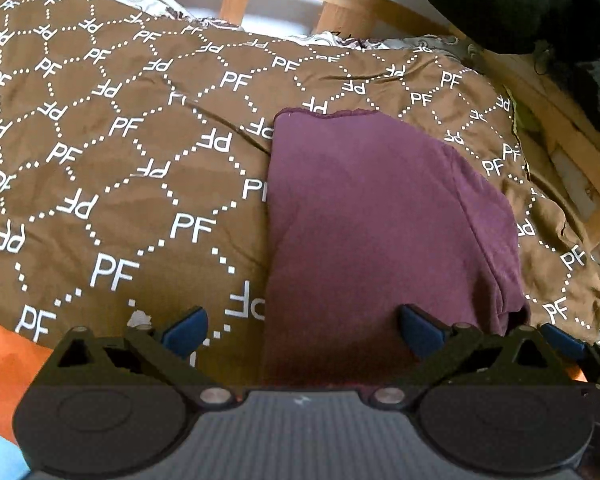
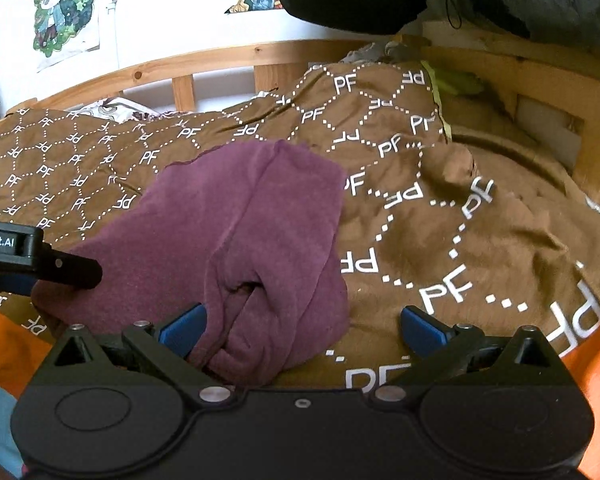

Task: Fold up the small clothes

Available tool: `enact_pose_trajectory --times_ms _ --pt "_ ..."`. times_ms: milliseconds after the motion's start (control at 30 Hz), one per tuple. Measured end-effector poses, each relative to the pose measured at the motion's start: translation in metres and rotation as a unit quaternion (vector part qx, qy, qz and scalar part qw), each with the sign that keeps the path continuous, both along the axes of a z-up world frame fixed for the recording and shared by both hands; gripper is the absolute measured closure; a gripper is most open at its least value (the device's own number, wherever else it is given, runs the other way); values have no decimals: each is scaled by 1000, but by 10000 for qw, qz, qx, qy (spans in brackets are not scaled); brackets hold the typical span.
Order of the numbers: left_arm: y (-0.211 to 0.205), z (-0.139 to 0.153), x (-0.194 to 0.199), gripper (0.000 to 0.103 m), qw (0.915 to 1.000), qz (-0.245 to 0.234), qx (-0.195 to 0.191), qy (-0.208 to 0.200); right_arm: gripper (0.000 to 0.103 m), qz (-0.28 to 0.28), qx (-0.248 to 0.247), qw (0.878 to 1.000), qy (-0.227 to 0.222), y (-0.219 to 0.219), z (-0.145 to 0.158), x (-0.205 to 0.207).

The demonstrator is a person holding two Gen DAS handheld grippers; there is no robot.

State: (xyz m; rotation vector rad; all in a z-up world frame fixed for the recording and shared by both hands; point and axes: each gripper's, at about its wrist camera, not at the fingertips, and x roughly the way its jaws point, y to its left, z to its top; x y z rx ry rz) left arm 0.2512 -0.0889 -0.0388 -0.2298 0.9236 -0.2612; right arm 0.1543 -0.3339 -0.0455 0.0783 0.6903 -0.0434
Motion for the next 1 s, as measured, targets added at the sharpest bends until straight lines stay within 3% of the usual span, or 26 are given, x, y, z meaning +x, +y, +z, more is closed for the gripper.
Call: enact_pose_trajectory --times_ms 233,400,533,633,833,1000 --pt "8 -13 -5 0 9992 147 -316 189 1 22 138 9999 32 -2 0 0" --pt "15 -19 -3 0 9973 221 -571 394 1 331 977 9944 -240 -11 5 -4" --pt "17 -23 -3 0 9964 261 -675 437 1 385 1263 9897 -553 -16 11 -7" --pt "16 -24 -4 0 9964 286 -681 414 1 357 1316 9881 -708 -21 14 -4" --pt "13 -24 -7 0 9970 330 -586 376 1 378 890 9910 -924 -33 11 25" --pt "12 -23 -6 0 9971 326 -541 419 16 435 1205 9851 -1150 -48 10 43"
